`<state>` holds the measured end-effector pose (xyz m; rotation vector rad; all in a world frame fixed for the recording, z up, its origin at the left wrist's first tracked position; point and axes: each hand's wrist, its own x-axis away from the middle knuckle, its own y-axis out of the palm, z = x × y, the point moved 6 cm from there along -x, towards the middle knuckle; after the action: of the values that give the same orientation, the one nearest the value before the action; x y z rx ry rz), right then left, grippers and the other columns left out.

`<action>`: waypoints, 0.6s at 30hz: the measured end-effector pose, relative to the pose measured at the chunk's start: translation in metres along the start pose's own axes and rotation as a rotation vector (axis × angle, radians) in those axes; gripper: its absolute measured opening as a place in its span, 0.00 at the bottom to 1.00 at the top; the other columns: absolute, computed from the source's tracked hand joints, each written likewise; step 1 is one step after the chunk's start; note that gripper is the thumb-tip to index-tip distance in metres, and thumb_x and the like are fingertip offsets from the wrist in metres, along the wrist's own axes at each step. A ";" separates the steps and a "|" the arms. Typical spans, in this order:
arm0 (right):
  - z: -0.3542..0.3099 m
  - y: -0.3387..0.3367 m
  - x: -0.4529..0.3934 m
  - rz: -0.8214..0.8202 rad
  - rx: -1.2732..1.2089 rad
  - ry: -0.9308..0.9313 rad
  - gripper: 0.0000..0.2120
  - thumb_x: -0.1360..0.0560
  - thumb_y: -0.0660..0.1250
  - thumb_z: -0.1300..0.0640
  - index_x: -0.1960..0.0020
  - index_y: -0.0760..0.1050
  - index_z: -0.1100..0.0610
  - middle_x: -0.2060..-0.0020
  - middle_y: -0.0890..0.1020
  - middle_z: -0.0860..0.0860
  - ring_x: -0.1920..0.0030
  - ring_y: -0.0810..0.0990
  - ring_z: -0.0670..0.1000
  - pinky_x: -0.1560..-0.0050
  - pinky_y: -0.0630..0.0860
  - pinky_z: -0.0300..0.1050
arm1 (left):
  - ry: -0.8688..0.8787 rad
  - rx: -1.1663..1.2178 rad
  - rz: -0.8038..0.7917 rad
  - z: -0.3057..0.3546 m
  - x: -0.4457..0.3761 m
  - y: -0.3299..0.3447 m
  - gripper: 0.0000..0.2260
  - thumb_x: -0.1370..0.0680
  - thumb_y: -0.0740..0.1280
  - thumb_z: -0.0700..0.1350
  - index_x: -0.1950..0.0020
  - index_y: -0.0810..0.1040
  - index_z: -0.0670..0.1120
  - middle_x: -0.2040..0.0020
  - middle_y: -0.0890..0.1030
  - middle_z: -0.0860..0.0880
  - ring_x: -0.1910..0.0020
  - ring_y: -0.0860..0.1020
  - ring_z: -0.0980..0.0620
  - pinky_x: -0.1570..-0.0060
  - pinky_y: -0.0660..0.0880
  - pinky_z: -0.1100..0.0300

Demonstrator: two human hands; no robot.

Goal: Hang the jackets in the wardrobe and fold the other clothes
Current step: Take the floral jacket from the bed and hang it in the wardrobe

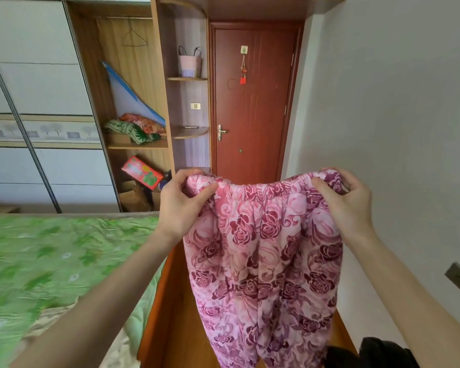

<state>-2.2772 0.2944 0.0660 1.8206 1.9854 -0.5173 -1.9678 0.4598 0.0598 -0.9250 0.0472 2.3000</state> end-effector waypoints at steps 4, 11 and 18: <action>0.028 0.038 -0.042 -0.072 0.014 0.043 0.07 0.27 0.80 0.53 0.50 0.85 0.48 0.54 0.88 0.45 0.51 0.87 0.47 0.49 0.84 0.45 | 0.019 -0.016 -0.022 -0.044 -0.041 0.016 0.14 0.25 0.80 0.47 0.42 0.84 0.46 0.52 0.84 0.60 0.52 0.82 0.68 0.51 0.73 0.76; 0.070 0.120 -0.113 -0.139 0.033 0.067 0.07 0.25 0.78 0.56 0.49 0.83 0.48 0.56 0.88 0.42 0.52 0.87 0.44 0.54 0.81 0.34 | 0.022 0.004 -0.025 -0.123 -0.128 0.026 0.13 0.26 0.80 0.46 0.44 0.83 0.49 0.51 0.84 0.61 0.52 0.82 0.68 0.50 0.73 0.76; 0.104 0.176 -0.174 -0.171 0.079 0.053 0.09 0.24 0.76 0.54 0.46 0.82 0.44 0.50 0.88 0.46 0.48 0.87 0.46 0.44 0.84 0.49 | 0.006 -0.029 -0.007 -0.181 -0.211 0.044 0.15 0.26 0.81 0.50 0.43 0.82 0.51 0.49 0.84 0.60 0.50 0.82 0.66 0.49 0.74 0.75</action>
<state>-2.0841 0.1077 0.0671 1.7358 2.1981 -0.6129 -1.7691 0.2603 0.0483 -0.9451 0.0137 2.2973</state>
